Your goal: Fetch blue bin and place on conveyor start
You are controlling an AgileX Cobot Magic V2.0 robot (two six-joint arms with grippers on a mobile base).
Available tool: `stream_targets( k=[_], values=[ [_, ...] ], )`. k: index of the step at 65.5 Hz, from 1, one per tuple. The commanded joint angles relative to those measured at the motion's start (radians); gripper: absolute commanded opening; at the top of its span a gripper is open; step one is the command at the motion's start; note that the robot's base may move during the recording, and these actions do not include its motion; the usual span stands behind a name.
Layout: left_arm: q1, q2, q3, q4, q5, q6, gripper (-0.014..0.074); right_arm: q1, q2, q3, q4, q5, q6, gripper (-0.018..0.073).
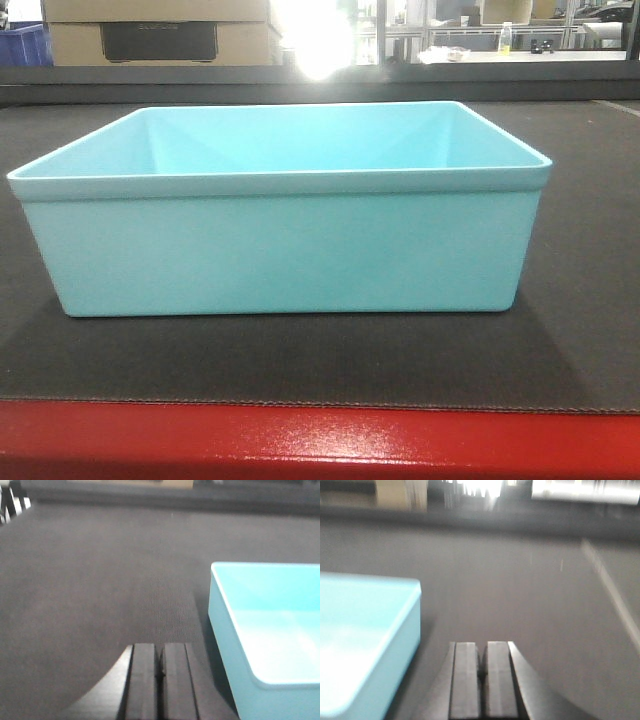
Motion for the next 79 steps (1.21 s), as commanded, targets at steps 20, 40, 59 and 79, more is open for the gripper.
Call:
stream_targets(
  k=[20, 40, 59, 79],
  values=[
    [0.003, -0.058, 0.003, 0.012, -0.032, 0.000, -0.0111, -0.004, -0.089, 0.000, -0.012, -0.138, -0.003, -0.0162],
    [0.003, -0.058, 0.003, 0.012, -0.032, 0.000, -0.0111, -0.004, -0.089, 0.000, -0.012, -0.143, -0.003, -0.0162],
    [0.010, -0.065, 0.003, -0.044, -0.031, 0.000, -0.0111, -0.004, -0.089, 0.000, -0.012, -0.143, -0.003, -0.0162],
    [0.119, -0.219, 0.188, -0.178, -0.177, 0.186, -0.0111, -0.004, -0.089, 0.000, -0.012, -0.143, -0.003, -0.0162]
  ],
)
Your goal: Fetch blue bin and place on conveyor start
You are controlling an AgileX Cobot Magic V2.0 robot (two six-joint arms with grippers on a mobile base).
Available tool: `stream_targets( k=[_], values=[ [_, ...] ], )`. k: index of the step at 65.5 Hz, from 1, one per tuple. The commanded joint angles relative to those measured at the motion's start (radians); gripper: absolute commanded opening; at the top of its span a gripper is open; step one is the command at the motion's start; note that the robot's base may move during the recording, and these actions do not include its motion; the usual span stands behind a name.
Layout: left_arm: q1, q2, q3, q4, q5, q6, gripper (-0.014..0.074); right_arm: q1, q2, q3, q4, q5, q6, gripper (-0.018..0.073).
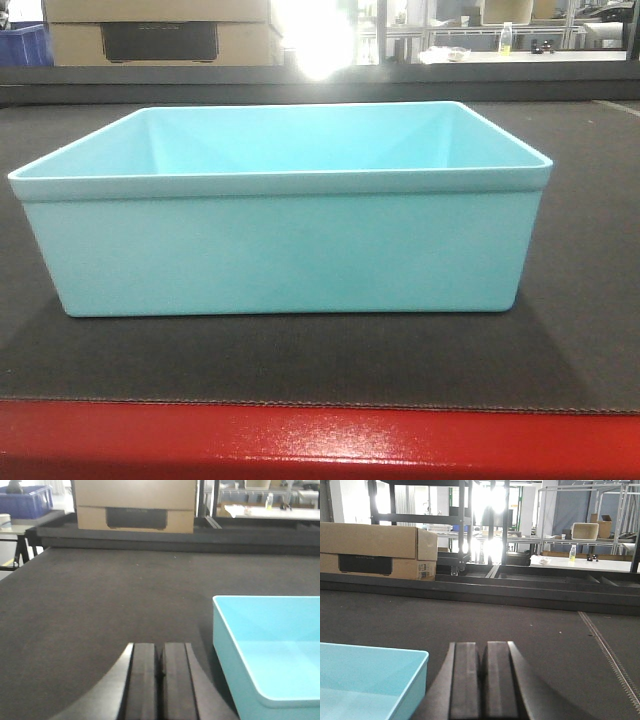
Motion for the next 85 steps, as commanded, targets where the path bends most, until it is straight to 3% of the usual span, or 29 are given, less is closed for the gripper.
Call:
stream_targets(
  k=[1, 15, 20, 85],
  values=[
    [0.028, -0.057, 0.079, -0.032, -0.086, 0.021, -0.0111, -0.004, -0.006, -0.002, -0.012, -0.026, -0.003, -0.0162],
    [0.035, -0.171, 0.329, -0.032, -0.377, 0.021, -0.0111, -0.004, -0.006, -0.002, -0.012, -0.026, -0.003, -0.0162],
    [0.035, -0.171, 0.329, -0.032, -0.270, 0.021, -0.0111, -0.004, -0.006, -0.002, -0.012, -0.026, -0.003, -0.0162],
    [0.035, -0.171, 0.329, -0.032, -0.265, 0.021, -0.0111, -0.004, -0.007, -0.002, -0.023, -0.036, -0.003, -0.0162]
  ],
)
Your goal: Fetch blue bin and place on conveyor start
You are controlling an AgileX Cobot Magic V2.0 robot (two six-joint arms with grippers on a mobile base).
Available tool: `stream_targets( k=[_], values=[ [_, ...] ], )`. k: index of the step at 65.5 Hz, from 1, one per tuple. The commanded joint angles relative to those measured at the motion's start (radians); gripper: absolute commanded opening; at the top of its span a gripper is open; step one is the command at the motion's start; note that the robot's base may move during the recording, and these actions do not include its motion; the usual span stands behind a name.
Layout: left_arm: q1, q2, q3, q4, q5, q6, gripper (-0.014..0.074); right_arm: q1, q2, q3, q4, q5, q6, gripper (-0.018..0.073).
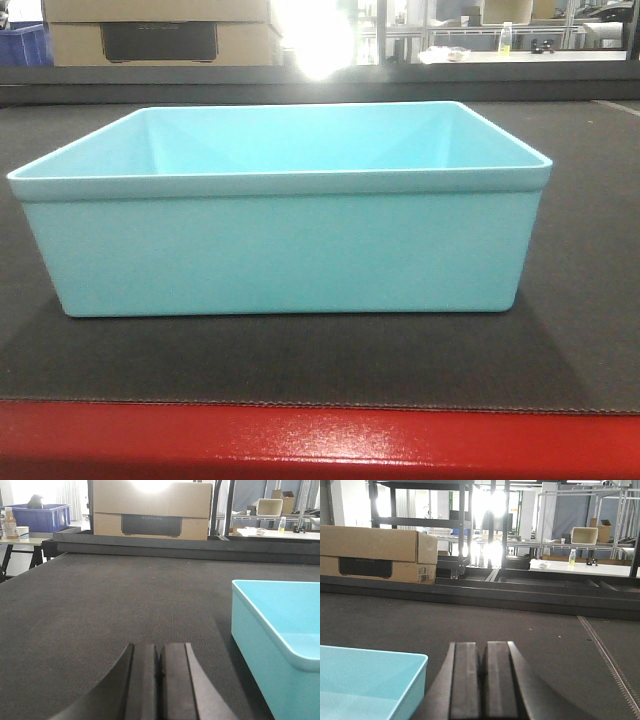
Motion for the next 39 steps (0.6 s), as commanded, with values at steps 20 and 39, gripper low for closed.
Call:
stream_targets(
  k=[20, 39],
  values=[
    [0.003, -0.006, -0.002, -0.007, -0.010, 0.002, -0.0111, -0.033, -0.008, 0.012, 0.012, 0.007, -0.021, -0.0162],
    [0.003, -0.006, -0.002, -0.007, -0.010, 0.002, -0.0111, -0.186, -0.165, 0.240, 0.159, -0.029, -0.119, -0.0162]
  ],
)
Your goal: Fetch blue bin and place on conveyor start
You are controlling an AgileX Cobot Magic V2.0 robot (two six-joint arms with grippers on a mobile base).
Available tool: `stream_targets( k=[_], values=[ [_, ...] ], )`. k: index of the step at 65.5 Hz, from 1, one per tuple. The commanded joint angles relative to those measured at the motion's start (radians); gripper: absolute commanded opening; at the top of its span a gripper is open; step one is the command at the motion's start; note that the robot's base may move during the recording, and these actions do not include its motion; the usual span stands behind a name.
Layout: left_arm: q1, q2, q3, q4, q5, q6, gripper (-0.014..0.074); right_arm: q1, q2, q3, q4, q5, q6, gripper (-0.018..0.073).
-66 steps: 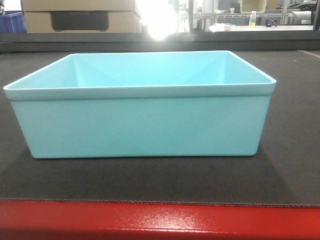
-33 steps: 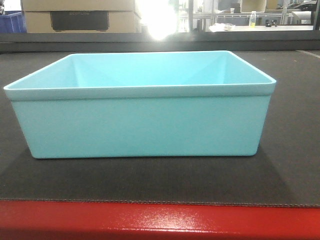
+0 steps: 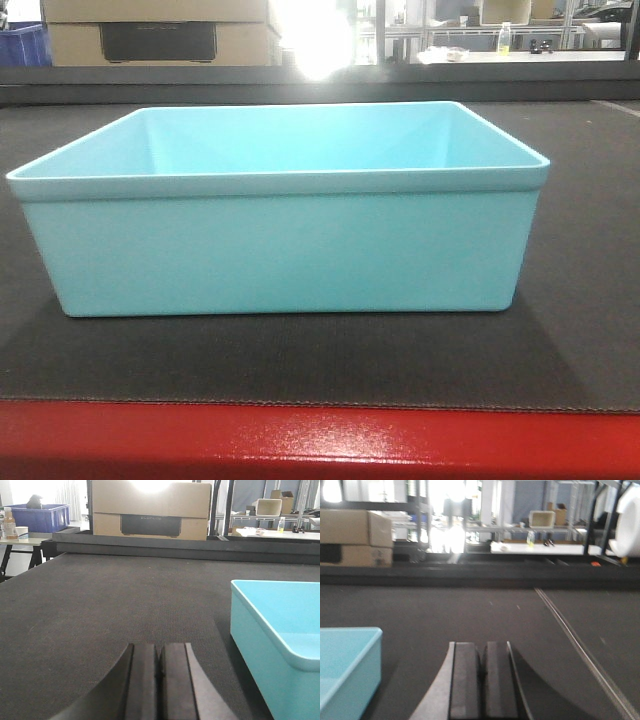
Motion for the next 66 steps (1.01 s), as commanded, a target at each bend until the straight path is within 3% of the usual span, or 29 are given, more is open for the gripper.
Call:
stream_targets(
  k=[1, 10, 19, 66],
  values=[
    [0.003, -0.006, -0.002, -0.007, -0.010, 0.002, -0.0111, -0.015, -0.052, 0.088, 0.024, -0.047, -0.020, -0.0162],
    [0.003, -0.006, -0.002, -0.007, -0.010, 0.002, -0.0111, -0.015, -0.145, 0.221, 0.024, -0.101, -0.020, -0.0162],
    [0.003, -0.006, -0.002, -0.007, -0.010, 0.002, -0.0111, -0.015, -0.204, 0.221, 0.019, -0.008, -0.020, -0.0162],
    [0.003, -0.006, -0.002, -0.007, -0.010, 0.002, -0.0111, -0.015, -0.204, 0.221, 0.019, -0.039, -0.020, -0.0162]
  ],
)
